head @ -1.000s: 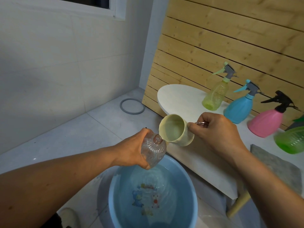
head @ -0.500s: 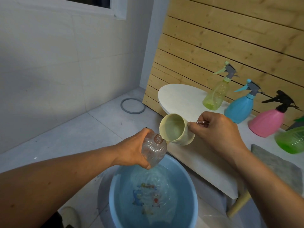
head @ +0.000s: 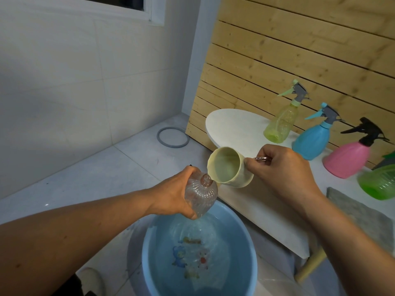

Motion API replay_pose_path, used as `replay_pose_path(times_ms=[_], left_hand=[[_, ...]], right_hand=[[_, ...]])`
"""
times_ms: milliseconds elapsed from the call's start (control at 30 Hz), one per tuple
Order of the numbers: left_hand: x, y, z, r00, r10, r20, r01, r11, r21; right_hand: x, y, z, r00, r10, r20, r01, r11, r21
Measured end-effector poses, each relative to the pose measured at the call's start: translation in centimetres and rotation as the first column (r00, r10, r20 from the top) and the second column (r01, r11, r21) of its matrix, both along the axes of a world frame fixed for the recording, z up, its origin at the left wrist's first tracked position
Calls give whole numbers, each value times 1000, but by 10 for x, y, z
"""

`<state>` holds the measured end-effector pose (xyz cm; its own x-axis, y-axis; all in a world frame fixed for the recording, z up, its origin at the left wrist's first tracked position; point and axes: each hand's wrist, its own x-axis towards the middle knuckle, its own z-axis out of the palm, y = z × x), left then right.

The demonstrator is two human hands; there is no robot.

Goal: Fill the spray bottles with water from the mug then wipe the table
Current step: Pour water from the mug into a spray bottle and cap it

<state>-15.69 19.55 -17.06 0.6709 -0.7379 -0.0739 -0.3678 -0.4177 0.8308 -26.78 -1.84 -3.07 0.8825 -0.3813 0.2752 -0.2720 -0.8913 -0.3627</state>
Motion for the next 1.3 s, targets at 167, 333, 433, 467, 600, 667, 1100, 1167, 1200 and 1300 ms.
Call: replay_pose_path(times_ms=[167, 333, 433, 467, 600, 667, 1100, 1167, 1200, 1300], left_hand=[[-2, 0, 2, 1000, -5, 1, 5, 1000, -14], [-2, 0, 3, 1000, -5, -4, 5, 1000, -25], [-3, -1, 3, 1000, -4, -3, 4, 1000, -28], [-3, -1, 3, 1000, -2, -1, 2, 1000, -29], [-3, -1, 3, 1000, 6, -4, -6, 999, -32], [-3, -1, 3, 1000, 3, -5, -3, 999, -33], [-6, -2, 4, 1000, -5, -10, 4, 999, -44], [-6, -2, 4, 1000, -6, -8, 6, 999, -42], [-6, -2, 4, 1000, -6, -7, 6, 999, -42], [-6, -2, 4, 1000, -6, -4, 5, 999, -41]], right_hand=[[0, 1, 1, 1000, 1, 12, -1, 1000, -12], [-1, 1, 1, 1000, 13, 24, -12, 1000, -23], [-2, 1, 1, 1000, 16, 25, -15, 999, -31], [-2, 2, 1, 1000, 17, 25, -16, 999, -33], [-2, 2, 1, 999, 17, 31, -16, 999, -48], [-2, 2, 1, 999, 17, 34, -15, 999, -53], [-4, 4, 2, 999, 25, 48, -21, 997, -69], [-5, 5, 2, 999, 28, 45, -25, 997, -76], [-5, 6, 2, 999, 28, 45, -25, 997, -78], [-5, 6, 3, 999, 27, 42, -24, 996, -83]])
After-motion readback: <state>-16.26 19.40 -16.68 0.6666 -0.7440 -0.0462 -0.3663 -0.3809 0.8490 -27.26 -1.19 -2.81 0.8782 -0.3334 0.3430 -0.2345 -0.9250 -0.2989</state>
